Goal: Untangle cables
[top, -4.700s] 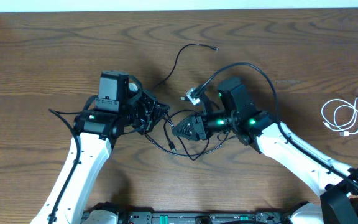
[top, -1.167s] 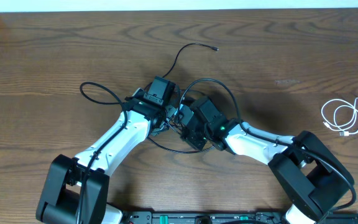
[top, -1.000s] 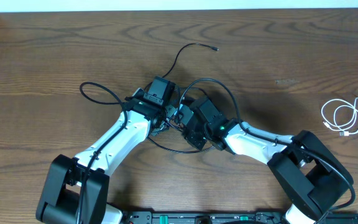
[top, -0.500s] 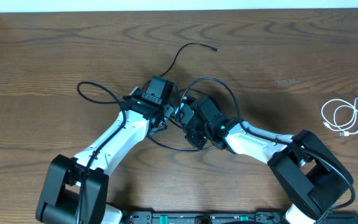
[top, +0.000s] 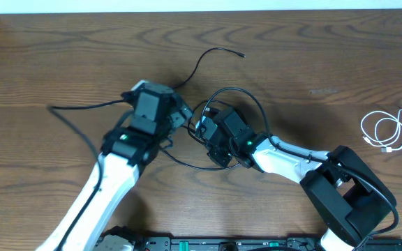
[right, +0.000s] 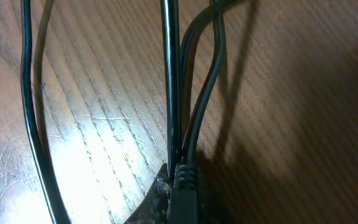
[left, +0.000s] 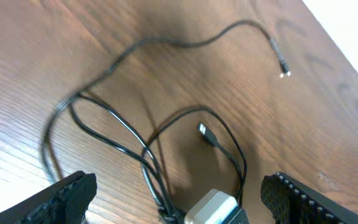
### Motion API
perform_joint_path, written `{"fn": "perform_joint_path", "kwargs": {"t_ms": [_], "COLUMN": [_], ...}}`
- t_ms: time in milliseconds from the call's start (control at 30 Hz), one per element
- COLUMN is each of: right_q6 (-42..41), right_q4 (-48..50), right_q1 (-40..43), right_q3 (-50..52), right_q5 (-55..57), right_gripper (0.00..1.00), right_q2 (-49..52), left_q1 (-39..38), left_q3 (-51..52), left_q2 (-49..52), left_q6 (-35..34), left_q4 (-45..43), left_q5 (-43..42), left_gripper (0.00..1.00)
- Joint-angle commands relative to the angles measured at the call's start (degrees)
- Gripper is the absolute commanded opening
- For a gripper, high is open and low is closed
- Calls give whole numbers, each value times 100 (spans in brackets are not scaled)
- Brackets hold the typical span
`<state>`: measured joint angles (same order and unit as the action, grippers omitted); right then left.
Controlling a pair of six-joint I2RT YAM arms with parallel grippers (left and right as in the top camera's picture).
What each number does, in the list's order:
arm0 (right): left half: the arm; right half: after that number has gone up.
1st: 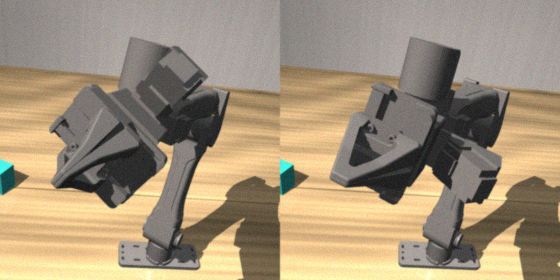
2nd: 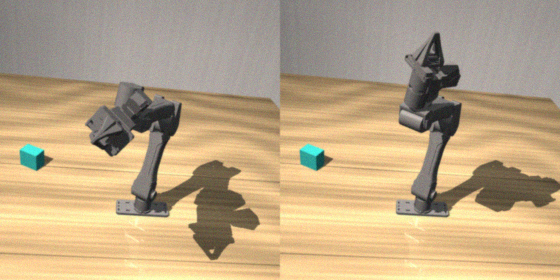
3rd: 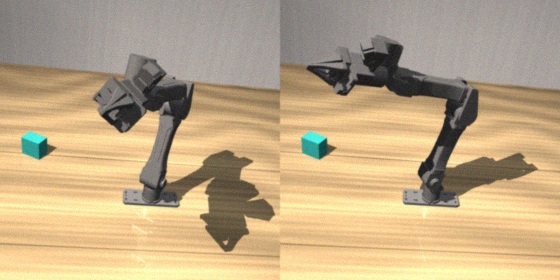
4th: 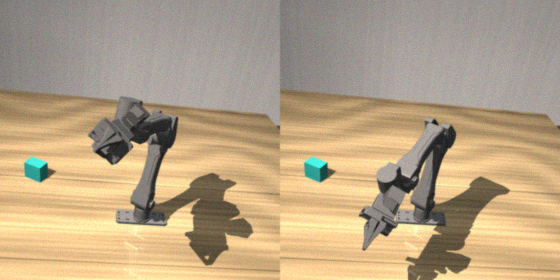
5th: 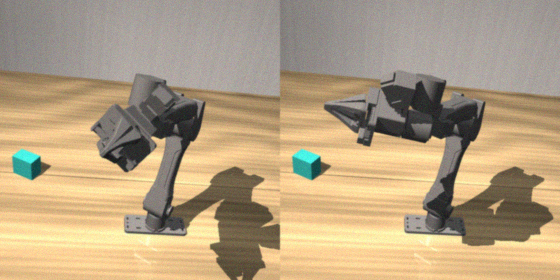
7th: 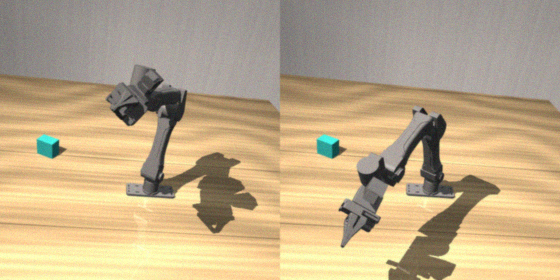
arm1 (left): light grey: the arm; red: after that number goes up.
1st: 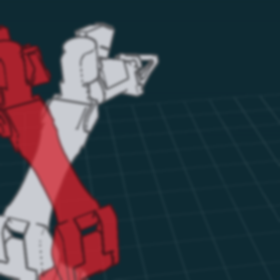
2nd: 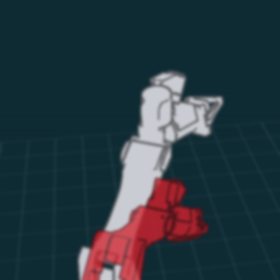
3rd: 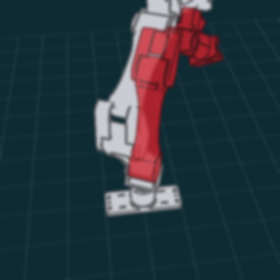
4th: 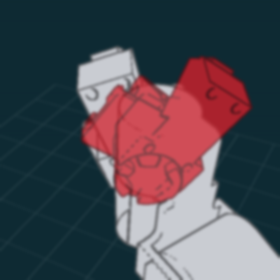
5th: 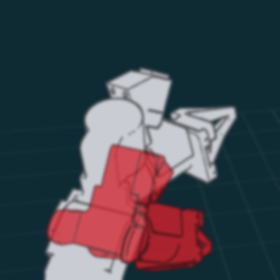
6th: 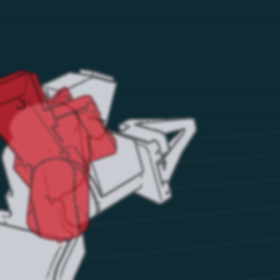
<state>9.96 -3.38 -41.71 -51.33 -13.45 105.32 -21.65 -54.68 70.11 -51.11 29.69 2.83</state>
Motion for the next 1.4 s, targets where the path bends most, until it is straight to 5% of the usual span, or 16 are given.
{"fn": "perform_joint_path", "kwargs": {"t_ms": [0,100,333,733,1000,1367], "right_q6": [39,33,-28,-326,-326,15], "right_q4": [-26,-26,-24,79,264,1241], "right_q1": [-39,-39,-39,-39,-31,-24], "right_q3": [-81,-81,-81,-225,-485,-509], "right_q5": [-20,-20,-17,109,223,2177], "right_gripper": [1,1,1,1,1,1], "right_q2": [94,92,92,-44,-1156,-3069], "left_q1": [105,111,111,111,111,111], "left_q3": [-59,-59,-57,-57,-57,-57], "left_q2": [-295,-433,-365,-350,-350,-350], "left_q6": [599,654,651,651,651,651], "left_q4": [240,758,1786,1827,1827,1825], "left_q5": [588,844,839,837,837,837], "left_gripper": [91,99,98,98,98,98]}}
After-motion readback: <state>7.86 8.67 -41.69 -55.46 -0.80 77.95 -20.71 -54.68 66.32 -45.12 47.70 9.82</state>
